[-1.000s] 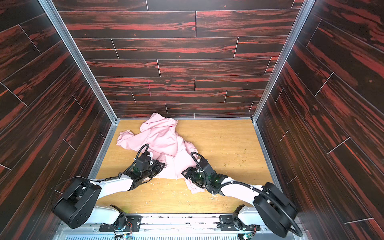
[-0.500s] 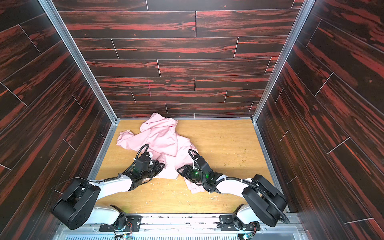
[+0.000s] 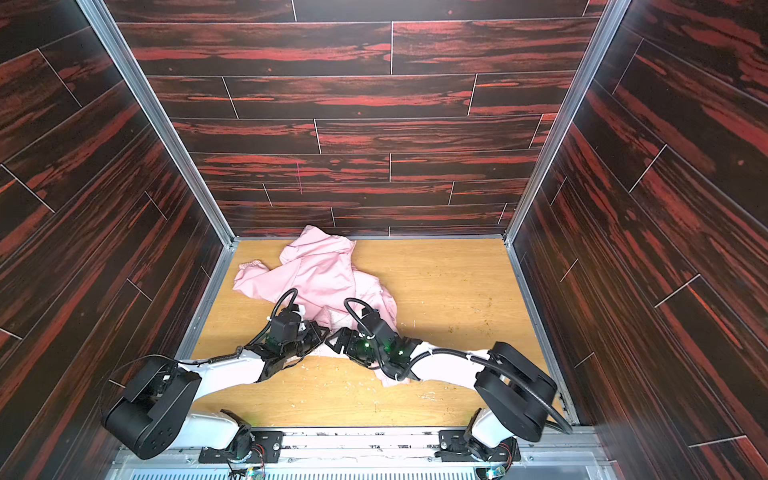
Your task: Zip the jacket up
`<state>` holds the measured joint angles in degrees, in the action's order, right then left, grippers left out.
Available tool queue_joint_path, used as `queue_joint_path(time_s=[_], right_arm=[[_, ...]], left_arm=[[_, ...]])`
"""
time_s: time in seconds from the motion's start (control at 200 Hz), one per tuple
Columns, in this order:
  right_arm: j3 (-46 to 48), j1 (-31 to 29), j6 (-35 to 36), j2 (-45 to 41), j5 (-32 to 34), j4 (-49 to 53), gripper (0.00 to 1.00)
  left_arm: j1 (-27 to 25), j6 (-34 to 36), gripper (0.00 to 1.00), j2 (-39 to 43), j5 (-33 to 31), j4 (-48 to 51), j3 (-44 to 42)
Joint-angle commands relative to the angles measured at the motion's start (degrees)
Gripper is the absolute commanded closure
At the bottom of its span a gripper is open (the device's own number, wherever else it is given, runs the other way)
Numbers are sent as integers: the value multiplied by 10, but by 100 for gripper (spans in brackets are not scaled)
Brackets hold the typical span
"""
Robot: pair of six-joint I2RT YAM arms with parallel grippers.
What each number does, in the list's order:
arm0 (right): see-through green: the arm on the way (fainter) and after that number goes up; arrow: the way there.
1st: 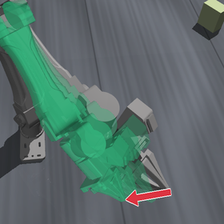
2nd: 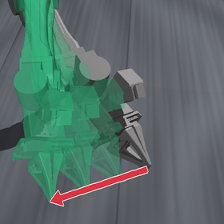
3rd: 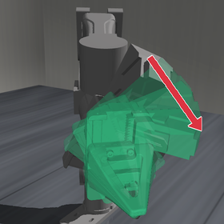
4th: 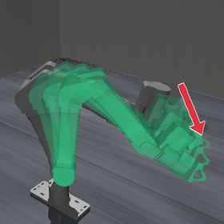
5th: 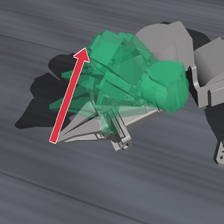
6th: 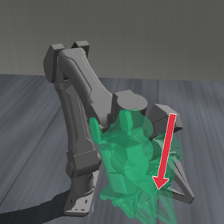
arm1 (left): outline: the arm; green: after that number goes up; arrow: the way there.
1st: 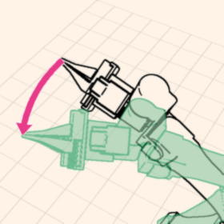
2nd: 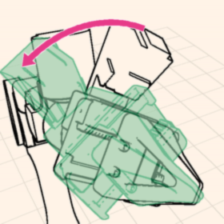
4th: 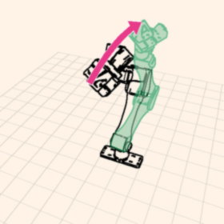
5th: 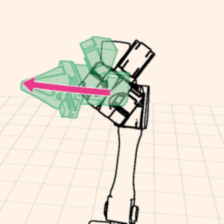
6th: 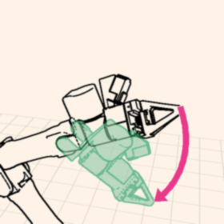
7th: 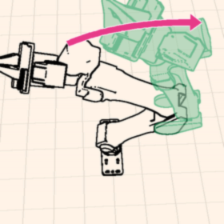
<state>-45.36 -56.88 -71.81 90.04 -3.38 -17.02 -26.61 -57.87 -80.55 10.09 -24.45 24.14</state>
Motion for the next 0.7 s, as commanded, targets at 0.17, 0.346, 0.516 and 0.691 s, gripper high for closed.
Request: queue_joint_path(time_s=[0.17,0.346,0.516,0.691], right_arm=[[14,7,-87,84,54,-57,15],[51,5,-127,92,74,-94,15],[89,5,-151,92,109,-128,19],[100,6,-143,65,168,-90,30]], left_arm=[[5,5,100,28,-1,-6,-11],[7,12,100,34,5,0,-9],[8,11,100,35,10,-6,-17],[8,10,100,38,11,-7,-21]])
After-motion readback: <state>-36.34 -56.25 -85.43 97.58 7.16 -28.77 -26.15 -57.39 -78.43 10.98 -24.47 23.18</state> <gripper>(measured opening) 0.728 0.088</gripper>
